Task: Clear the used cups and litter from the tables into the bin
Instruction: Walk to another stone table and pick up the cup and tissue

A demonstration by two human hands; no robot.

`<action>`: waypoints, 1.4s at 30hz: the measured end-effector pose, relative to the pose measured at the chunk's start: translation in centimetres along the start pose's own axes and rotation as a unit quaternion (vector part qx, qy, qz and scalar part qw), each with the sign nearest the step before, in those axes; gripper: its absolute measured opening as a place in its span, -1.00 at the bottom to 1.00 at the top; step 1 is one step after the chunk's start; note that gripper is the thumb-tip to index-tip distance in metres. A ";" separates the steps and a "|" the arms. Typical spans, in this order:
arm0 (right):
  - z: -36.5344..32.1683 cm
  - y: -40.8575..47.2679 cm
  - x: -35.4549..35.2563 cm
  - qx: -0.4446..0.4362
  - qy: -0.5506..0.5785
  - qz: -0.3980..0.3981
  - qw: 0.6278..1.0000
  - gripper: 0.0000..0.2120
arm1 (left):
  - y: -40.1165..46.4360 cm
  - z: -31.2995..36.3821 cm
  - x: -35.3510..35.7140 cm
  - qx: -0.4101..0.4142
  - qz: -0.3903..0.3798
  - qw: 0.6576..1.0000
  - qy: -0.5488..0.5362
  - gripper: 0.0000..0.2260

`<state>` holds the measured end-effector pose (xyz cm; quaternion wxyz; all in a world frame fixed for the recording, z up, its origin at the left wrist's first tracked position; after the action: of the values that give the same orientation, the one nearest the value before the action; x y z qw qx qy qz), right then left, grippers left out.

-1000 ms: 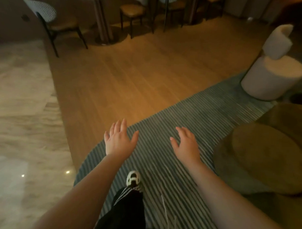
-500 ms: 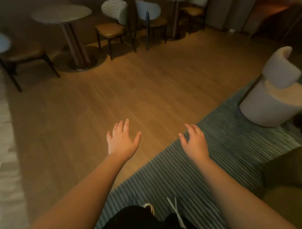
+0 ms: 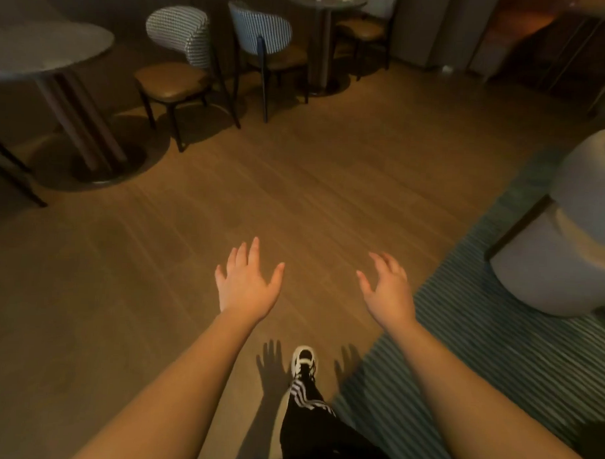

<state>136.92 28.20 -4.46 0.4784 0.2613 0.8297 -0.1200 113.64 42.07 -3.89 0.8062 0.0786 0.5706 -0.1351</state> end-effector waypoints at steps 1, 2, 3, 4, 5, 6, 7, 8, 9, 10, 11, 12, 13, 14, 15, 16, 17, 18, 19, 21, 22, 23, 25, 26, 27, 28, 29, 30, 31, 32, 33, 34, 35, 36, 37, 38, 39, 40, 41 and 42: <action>0.0 4.0 0.1 0.001 0.001 0.001 1.000 -0.52 | 4.0 0.7 0.1 -0.008 -0.004 1.000 0.000 -0.33; -0.2 7.9 0.1 0.002 0.000 0.003 1.000 -0.53 | 7.8 1.4 0.0 -0.017 -0.007 1.000 0.001 -0.33; -0.5 11.5 -0.1 0.005 0.001 0.007 1.000 -0.54 | 11.4 2.1 -0.2 -0.020 -0.006 1.000 0.005 -0.33; -0.8 15.0 -0.4 0.009 0.003 0.013 1.000 -0.54 | 14.9 2.8 -0.6 -0.019 -0.004 1.000 0.008 -0.33; -1.2 18.3 -0.6 0.011 0.007 0.017 1.000 -0.55 | 18.2 3.6 -1.0 -0.017 -0.002 1.000 0.009 -0.33; -1.6 21.6 -0.8 0.009 0.009 0.017 1.000 -0.55 | 21.4 4.3 -1.3 -0.018 0.001 1.000 0.007 -0.33; -1.9 24.7 -0.8 0.005 0.009 0.015 1.000 -0.55 | 24.5 5.0 -1.5 -0.020 0.004 1.000 0.003 -0.33; -2.1 27.8 -0.8 0.004 0.009 0.013 1.000 -0.55 | 27.5 5.8 -1.6 -0.021 0.004 1.000 -0.002 -0.33; -2.1 30.8 -0.7 0.006 0.008 0.011 1.000 -0.55 | 30.4 6.6 -1.5 -0.021 0.001 1.000 -0.006 -0.33; -2.1 33.9 -0.4 0.011 0.008 0.011 1.000 -0.55 | 33.4 7.5 -1.3 -0.018 -0.003 1.000 -0.007 -0.32; -2.0 37.0 -0.1 0.016 0.007 0.013 1.000 -0.55 | 36.3 8.2 -0.9 -0.014 -0.007 1.000 -0.006 -0.32; -1.9 40.0 0.2 0.019 0.009 0.017 1.000 -0.54 | 39.3 8.9 -0.5 -0.010 -0.009 1.000 -0.005 -0.31; -1.9 43.2 0.8 0.021 0.011 0.020 1.000 -0.54 | 42.5 9.4 0.0 -0.007 -0.010 1.000 -0.005 -0.31; -1.8 46.5 1.4 0.024 0.014 0.020 0.999 -0.54 | 45.8 9.9 0.5 -0.004 -0.009 1.000 -0.005 -0.30; -1.8 49.8 2.1 0.027 0.017 0.018 0.999 -0.53 | 49.2 10.3 1.1 -0.002 -0.005 1.000 -0.005 -0.30; -1.7 53.3 2.9 0.029 0.019 0.018 0.999 -0.53 | 52.8 10.7 1.7 -0.001 -0.002 1.000 -0.005 -0.30; -1.8 57.0 3.6 0.028 0.020 0.019 0.999 -0.52 | 56.6 11.1 2.3 -0.002 -0.004 1.000 -0.006 -0.31; -1.9 60.7 4.4 0.024 0.017 0.018 0.999 -0.52 | 60.4 11.4 2.9 -0.004 -0.007 1.000 -0.006 -0.31; -2.2 64.6 5.2 0.019 0.010 0.013 1.000 -0.51 | 64.3 11.8 3.4 -0.006 -0.010 1.000 -0.004 -0.31; -2.9 72.5 6.4 0.022 0.003 0.004 1.000 -0.51 | 72.3 12.7 3.9 -0.003 -0.018 1.000 0.001 -0.31; -3.3 76.2 6.6 0.027 0.007 0.005 1.000 -0.53 | 76.2 13.2 3.9 0.001 -0.023 1.000 0.006 -0.31; -3.6 80.0 6.6 0.032 0.012 0.009 0.999 -0.54 | 80.0 13.7 3.8 0.002 -0.025 1.000 0.009 -0.31; -3.8 87.1 6.0 0.050 0.016 0.021 0.998 -0.54 | 87.1 14.9 3.3 -0.001 -0.026 0.999 0.019 -0.31; -3.7 90.3 5.5 0.064 0.013 0.029 0.997 -0.52 | 90.4 15.7 3.0 0.001 -0.024 0.999 0.025 -0.31; -3.6 93.3 4.9 0.071 0.010 0.034 0.997 -0.51 | 93.5 16.6 2.7 0.005 -0.021 0.999 0.029 -0.31; -3.6 96.1 4.5 0.071 0.008 0.037 0.997 -0.52 | 96.4 17.6 2.5 0.009 -0.017 0.999 0.030 -0.31; -3.6 98.9 4.1 0.067 0.007 0.039 0.997 -0.53 | 99.3 18.6 2.5 0.014 -0.015 0.999 0.027 -0.31; -3.6 101.7 3.9 0.064 0.007 0.041 0.997 -0.53 | 102.1 19.7 2.7 0.020 -0.014 0.999 0.024 -0.32; -3.5 104.5 3.7 0.065 0.008 0.042 0.997 -0.53 | 104.9 20.8 3.1 0.024 -0.015 0.999 0.021 -0.32; -3.2 107.3 3.6 0.070 0.009 0.045 0.997 -0.53 | 107.7 21.8 3.6 0.026 -0.019 0.999 0.018 -0.33; -3.0 110.1 3.7 0.073 0.010 0.047 0.996 -0.53 | 110.6 22.8 4.2 0.026 -0.022 0.999 0.013 -0.32; -2.7 113.1 4.0 0.073 0.011 0.047 0.996 -0.53 | 113.5 23.8 4.9 0.026 -0.024 0.999 0.007 -0.31; -2.3 116.1 4.3 0.071 0.013 0.048 0.996 -0.53 | 116.4 24.9 5.6 0.028 -0.025 0.999 0.001 -0.30; -1.9 119.2 4.7 0.068 0.015 0.051 0.996 -0.54 | 119.4 26.1 6.3 0.030 -0.024 0.999 -0.003 -0.30; -1.4 122.6 5.0 0.064 0.017 0.056 0.996 -0.54 | 122.7 27.4 7.1 0.032 -0.026 0.999 -0.008 -0.30; -0.8 126.0 5.3 0.061 0.019 0.059 0.996 -0.54 | 126.2 28.8 7.8 0.033 -0.029 0.999 -0.010 -0.30; -0.1 129.7 5.7 0.059 0.023 0.059 0.996 -0.53 | 129.8 30.2 8.5 0.032 -0.029 0.999 -0.010 -0.30; 0.6 133.7 5.9 0.057 0.028 0.059 0.996 -0.53 | 133.5 31.7 9.1 0.030 -0.026 0.999 -0.010 -0.31; 1.3 137.7 6.1 0.054 0.031 0.057 0.996 -0.53 | 137.2 33.4 9.4 0.027 -0.023 0.999 -0.012 -0.31; 1.9 141.7 6.0 0.051 0.031 0.054 0.997 -0.53 | 140.9 35.0 9.6 0.021 -0.022 0.999 -0.016 -0.32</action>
<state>213.56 147.60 -3.37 0.4443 0.3329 0.8219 -0.1277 191.44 165.03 -5.04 0.8102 0.0812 0.5562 -0.1661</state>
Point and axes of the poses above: each hand's wrist, its own y-axis towards the middle knuckle, its own x-axis out of the palm, z = x × y, the point moved 8 cm from there along y, towards the middle knuckle, and after that the axes turned 5 degrees about -x, right-handed, at the moved point
